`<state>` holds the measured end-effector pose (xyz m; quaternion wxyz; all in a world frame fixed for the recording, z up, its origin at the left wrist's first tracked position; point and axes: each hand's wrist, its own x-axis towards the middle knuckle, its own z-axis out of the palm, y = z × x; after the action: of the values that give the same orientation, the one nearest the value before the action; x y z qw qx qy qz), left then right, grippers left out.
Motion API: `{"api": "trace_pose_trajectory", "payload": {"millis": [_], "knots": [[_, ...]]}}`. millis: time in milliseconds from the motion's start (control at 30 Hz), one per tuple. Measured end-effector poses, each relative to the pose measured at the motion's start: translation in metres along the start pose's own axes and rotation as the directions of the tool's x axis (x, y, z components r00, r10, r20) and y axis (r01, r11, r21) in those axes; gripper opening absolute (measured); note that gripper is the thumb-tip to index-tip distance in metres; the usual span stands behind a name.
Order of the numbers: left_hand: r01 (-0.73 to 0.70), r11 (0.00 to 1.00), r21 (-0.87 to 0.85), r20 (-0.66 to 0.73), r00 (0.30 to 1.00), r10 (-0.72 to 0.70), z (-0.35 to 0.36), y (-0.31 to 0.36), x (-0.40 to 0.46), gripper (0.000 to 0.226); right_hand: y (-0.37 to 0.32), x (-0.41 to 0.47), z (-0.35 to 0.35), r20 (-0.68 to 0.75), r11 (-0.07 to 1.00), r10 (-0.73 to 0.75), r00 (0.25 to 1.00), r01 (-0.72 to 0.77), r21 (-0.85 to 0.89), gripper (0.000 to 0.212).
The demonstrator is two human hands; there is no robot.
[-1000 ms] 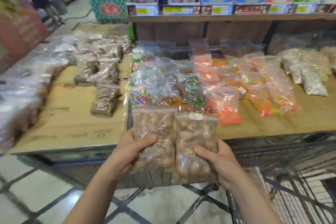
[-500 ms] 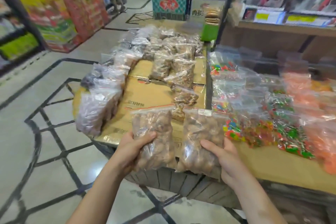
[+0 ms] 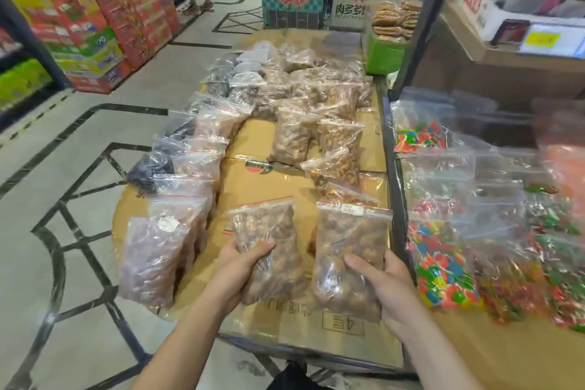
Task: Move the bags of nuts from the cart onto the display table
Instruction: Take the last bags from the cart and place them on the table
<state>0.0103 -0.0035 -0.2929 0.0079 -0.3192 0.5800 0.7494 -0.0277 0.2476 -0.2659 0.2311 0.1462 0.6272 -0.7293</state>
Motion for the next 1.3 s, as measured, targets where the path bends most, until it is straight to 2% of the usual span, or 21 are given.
{"api": "trace_pose_trajectory", "payload": {"millis": [100,333,500,567,667,767,867,900,1000,1133,1167,1233,1300], "knots": [[0.0,0.998,0.067,-0.014,1.0,0.001,0.003,0.014,0.048,0.03,-0.012,0.03,0.012,-0.025,1.0,0.004,1.0,-0.004,0.003,0.054],[0.017,0.994,0.109,-0.012,1.0,-0.016,0.019,0.05,0.159,0.041,-0.028,0.067,0.024,-0.128,1.0,-0.003,0.992,0.002,-0.005,0.047],[-0.078,0.97,0.231,0.079,0.995,0.061,0.055,0.08,0.214,0.025,-0.033,0.068,0.035,-0.169,0.999,0.002,0.986,-0.009,-0.039,0.038],[-0.121,0.91,0.397,0.119,0.99,0.079,0.062,0.083,0.224,0.021,-0.032,0.068,0.039,-0.179,0.996,-0.014,0.984,-0.001,-0.084,0.037],[-0.163,0.754,0.636,0.159,0.984,0.078,0.054,0.087,0.221,0.029,-0.03,0.066,0.048,-0.179,0.994,-0.014,0.984,-0.006,-0.112,0.04],[-0.176,0.61,0.772,0.174,0.983,0.064,0.036,0.096,0.199,0.033,-0.023,0.064,0.063,-0.182,0.995,0.003,0.983,-0.022,-0.102,0.041],[-0.259,0.522,0.813,0.241,0.965,0.104,0.012,0.102,0.163,0.061,-0.009,0.068,0.083,-0.171,0.997,0.019,0.985,-0.033,-0.076,0.044],[-0.303,0.489,0.818,0.274,0.953,0.132,0.0,0.1,0.152,0.064,-0.004,0.07,0.092,-0.175,0.997,0.03,0.984,-0.043,-0.07,0.044],[-0.417,0.318,0.851,0.368,0.907,0.204,-0.032,0.092,0.12,0.061,0.011,0.081,0.119,-0.176,0.996,0.069,0.982,-0.078,-0.048,0.049],[-0.524,0.232,0.82,0.458,0.843,0.282,-0.065,0.091,0.086,0.055,0.018,0.113,0.149,-0.16,0.998,0.06,0.985,-0.065,-0.026,0.083],[-0.536,0.206,0.819,0.467,0.83,0.305,-0.074,0.09,0.082,0.053,0.018,0.123,0.155,-0.159,0.999,0.048,0.986,-0.051,-0.014,0.084],[-0.554,0.16,0.817,0.485,0.811,0.327,-0.091,0.088,0.08,0.052,0.016,0.144,0.164,-0.171,0.999,0.036,0.985,-0.037,-0.005,0.065],[-0.56,0.125,0.819,0.501,0.804,0.319,-0.104,0.084,0.084,0.05,0.013,0.161,0.172,-0.188,0.996,0.02,0.982,-0.036,-0.08,0.047]]}}
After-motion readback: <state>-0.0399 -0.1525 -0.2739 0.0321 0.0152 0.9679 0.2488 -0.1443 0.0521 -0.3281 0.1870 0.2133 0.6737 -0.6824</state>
